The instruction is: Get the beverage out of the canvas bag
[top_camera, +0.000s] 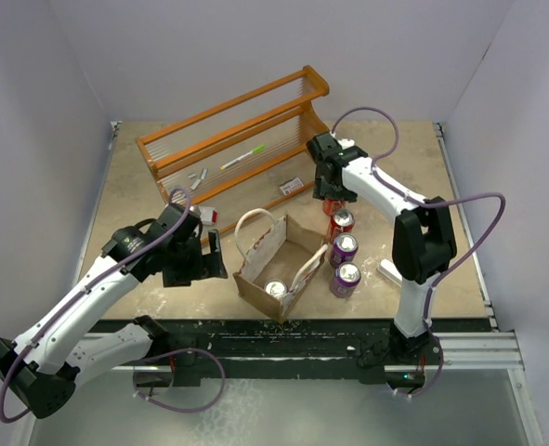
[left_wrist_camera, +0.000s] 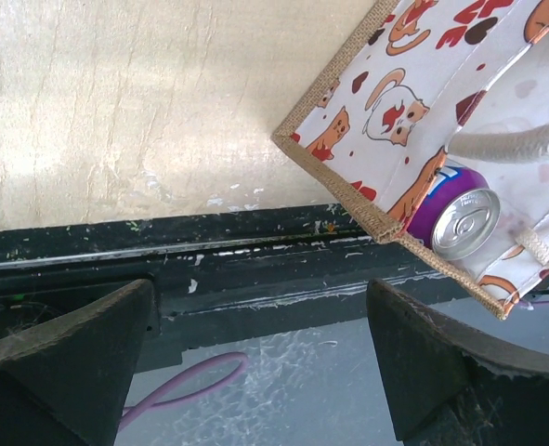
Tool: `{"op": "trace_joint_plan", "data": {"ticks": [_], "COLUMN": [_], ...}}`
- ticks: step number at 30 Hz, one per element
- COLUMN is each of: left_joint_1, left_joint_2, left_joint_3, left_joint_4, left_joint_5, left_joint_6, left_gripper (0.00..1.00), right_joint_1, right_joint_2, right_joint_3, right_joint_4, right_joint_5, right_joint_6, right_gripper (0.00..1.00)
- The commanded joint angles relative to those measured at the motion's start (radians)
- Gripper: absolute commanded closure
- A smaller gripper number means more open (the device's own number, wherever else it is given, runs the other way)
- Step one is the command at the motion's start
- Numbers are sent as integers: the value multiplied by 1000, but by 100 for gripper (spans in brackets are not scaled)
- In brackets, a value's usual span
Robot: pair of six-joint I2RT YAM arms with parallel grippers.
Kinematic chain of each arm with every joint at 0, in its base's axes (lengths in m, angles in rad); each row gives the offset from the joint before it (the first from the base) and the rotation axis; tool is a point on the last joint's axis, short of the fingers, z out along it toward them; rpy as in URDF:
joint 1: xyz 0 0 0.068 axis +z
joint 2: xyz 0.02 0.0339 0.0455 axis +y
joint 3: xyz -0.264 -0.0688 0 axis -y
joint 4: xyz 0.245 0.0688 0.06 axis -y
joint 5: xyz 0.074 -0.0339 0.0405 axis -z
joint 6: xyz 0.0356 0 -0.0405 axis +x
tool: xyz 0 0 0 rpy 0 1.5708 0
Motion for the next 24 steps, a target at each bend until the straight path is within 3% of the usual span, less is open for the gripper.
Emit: {"op": "trace_joint_plan", "data": {"ticks": [1,10,17,20,22,24], "left_joint_1": [-4,-4,-3,-4,-4,-5], "left_joint_2": [8,19,9,0,-8,-13], "left_joint_3": [56,64,54,49,47,46], "left_joint_4": [27,29,26,25,22,20], "left_joint_5": [-24,-24,-19,-17,-16,-13], "left_joint_6": [41,48,44,40,35,31], "left_gripper": [1,1,1,1,1,1], "right_joint_1": [-25,-33,-35,-35,-35,-35], "right_joint_2": [-32,-24,-15,-20,-25,-33], "right_joint_3": [16,-33,-54,-56,-56,-55], "right_joint_4": [24,35,45,53,62,67], "right_joint_5": [-32,-18,-30,-27,-32,-41], "right_joint_6": [12,14,0,-10,-28,-41], "right_gripper": [100,98,86,74,54,41]}}
